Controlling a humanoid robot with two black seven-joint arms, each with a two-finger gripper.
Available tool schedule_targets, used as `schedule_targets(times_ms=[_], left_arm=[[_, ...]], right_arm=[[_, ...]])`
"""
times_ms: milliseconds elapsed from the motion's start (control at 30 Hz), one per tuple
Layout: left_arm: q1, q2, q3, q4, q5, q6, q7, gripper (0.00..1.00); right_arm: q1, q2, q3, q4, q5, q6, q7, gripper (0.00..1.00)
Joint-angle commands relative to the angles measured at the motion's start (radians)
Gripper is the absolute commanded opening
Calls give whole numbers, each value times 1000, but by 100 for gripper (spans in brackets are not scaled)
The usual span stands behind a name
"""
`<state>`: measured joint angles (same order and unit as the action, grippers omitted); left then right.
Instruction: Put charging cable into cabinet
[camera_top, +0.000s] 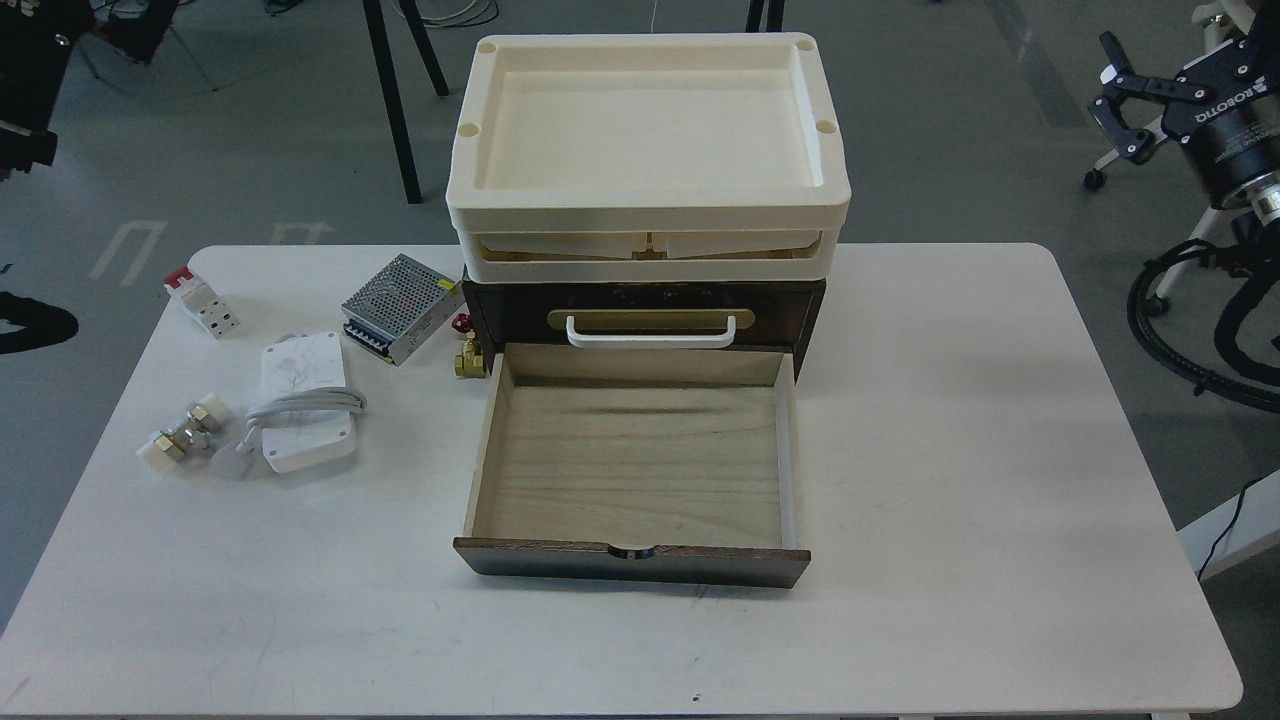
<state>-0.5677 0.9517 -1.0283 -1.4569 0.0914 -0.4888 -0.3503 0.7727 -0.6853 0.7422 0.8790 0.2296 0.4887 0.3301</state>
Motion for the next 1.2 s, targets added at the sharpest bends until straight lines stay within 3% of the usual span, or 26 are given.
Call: schedule_targets(times_ms=[0, 100, 233, 367, 533, 767, 900, 1167], left_arm=[[-1, 169, 117, -109, 417, 0, -84, 100], [-1, 283, 233, -169, 721, 0, -117, 100], [-6, 332, 353, -160, 1103, 0, -138, 100], [-17, 299, 450, -56, 1465, 36, -138, 100], [-31, 158, 482, 144, 1916, 41, -138, 100], [-99, 1, 528, 265, 2028, 47, -138, 100], [-176, -77, 617, 443, 2090, 113, -138, 100], [-251, -195, 769, 613, 2090, 179, -138, 99]], right_arm=[[-12, 0, 5, -2, 0, 0, 1, 100], [-15, 0, 6, -3, 0, 0, 1, 100], [-29, 6, 6, -2, 0, 0, 3, 100], [-41, 9, 6, -2, 0, 0, 3, 100], [-44, 7, 6, -2, 0, 0, 3, 100], [-55, 6, 8, -5, 0, 0, 3, 100], [-69, 3, 11, -6, -1, 0, 3, 100], [-73, 4, 9, -9, -1, 0, 3, 100]])
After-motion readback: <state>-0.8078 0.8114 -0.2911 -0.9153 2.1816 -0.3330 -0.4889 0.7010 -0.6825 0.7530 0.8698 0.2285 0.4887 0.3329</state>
